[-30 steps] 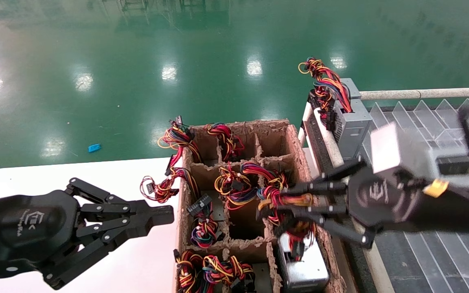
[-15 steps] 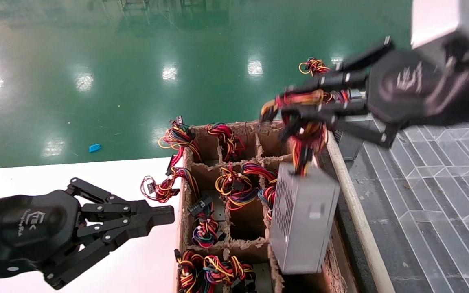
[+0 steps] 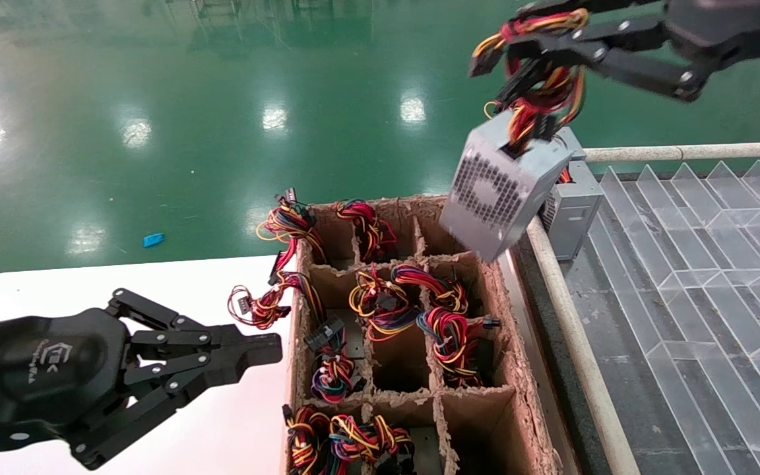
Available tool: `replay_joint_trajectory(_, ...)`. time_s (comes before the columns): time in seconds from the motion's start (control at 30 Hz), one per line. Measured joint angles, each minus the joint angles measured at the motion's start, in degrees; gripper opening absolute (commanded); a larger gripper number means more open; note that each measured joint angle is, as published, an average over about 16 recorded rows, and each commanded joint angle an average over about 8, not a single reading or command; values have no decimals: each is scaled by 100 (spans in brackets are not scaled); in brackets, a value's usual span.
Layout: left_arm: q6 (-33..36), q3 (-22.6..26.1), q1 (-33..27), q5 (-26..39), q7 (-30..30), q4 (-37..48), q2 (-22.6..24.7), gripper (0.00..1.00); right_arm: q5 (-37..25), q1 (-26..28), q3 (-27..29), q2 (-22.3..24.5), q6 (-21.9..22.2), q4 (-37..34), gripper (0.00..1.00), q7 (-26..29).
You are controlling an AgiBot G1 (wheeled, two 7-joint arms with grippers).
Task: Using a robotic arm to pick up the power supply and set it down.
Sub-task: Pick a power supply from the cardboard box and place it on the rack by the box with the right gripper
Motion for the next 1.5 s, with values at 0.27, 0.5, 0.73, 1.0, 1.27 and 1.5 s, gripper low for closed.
replay_joint_trajectory(0.27, 0, 0, 0, 0, 0, 0, 0, 0, -334, 189, -95, 221, 74, -350, 0, -81)
replay_joint_trajectory(0.5, 0, 0, 0, 0, 0, 0, 0, 0, -491, 82, -116, 548, 127, -526, 0, -71)
replay_joint_trajectory(0.73, 0, 0, 0, 0, 0, 0, 0, 0, -528, -191, -113, 872, 208, -693, 0, -103)
replay_joint_trajectory(1.0, 0, 0, 0, 0, 0, 0, 0, 0, -493, -573, -102, 1054, 403, -997, 0, -299)
replay_joint_trajectory(1.27, 0, 0, 0, 0, 0, 0, 0, 0, -445, -911, -108, 950, 684, -1444, 0, -628)
replay_joint_trajectory(1.5, 0, 0, 0, 0, 0, 0, 0, 0, -439, -1111, -136, 668, 959, -1909, 0, -946)
